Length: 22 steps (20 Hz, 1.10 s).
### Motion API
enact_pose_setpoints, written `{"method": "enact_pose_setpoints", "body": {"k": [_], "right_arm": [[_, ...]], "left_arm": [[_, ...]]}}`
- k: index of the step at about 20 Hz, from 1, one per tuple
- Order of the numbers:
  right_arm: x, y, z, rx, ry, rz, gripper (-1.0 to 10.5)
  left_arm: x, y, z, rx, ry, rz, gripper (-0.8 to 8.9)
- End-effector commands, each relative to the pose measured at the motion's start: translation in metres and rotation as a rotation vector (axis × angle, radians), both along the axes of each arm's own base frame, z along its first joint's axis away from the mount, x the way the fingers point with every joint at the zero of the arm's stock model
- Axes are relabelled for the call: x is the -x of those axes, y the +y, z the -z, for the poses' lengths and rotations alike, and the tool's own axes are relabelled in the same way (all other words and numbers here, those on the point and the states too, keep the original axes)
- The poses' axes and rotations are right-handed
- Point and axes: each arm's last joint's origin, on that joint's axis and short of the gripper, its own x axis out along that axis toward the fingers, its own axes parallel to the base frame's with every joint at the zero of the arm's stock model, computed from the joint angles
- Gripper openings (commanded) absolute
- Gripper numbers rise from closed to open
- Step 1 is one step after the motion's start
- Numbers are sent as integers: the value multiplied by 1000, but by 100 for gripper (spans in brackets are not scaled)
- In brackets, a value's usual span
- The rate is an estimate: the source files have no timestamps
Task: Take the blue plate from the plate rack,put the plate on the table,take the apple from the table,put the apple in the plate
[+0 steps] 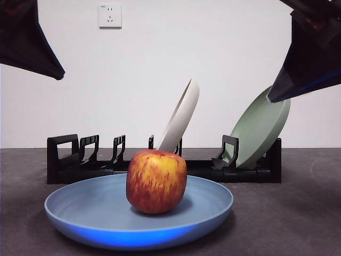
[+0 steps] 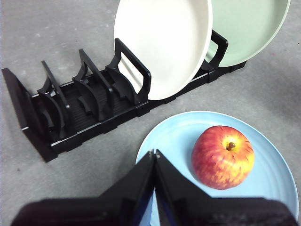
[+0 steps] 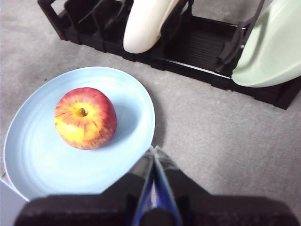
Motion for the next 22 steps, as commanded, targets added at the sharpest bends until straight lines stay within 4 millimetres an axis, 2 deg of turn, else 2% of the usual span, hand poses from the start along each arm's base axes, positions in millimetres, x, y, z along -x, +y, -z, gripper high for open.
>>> {"method": "enact_pose_setpoints", "body": {"k": [1,3,6,8,10,12,17,22], "right_arm": [[0,0,1,-8,2,7,1],[0,0,1,-7,2,7,1],[0,0,1,-7,2,7,1],[0,0,1,-7,2,7,1],[0,0,1,-7,2,7,1],[0,0,1,-7,2,7,1],[0,0,1,-7,2,7,1],[0,0,1,-7,2,7,1]], "left_arm": [[10,11,-9,12,-60,0,-3],[24,31,-22,32,-169,-21,-3],[43,63,-39,70,-350,-143,-3],[54,80,-42,66,-437,-260,-3],[58,92,-36,50,-474,-380,-3],[56,99,-19,21,-460,-469,-3],[36,109,37,-11,-404,-589,-3],[28,112,71,-25,-378,-618,-3]]}}
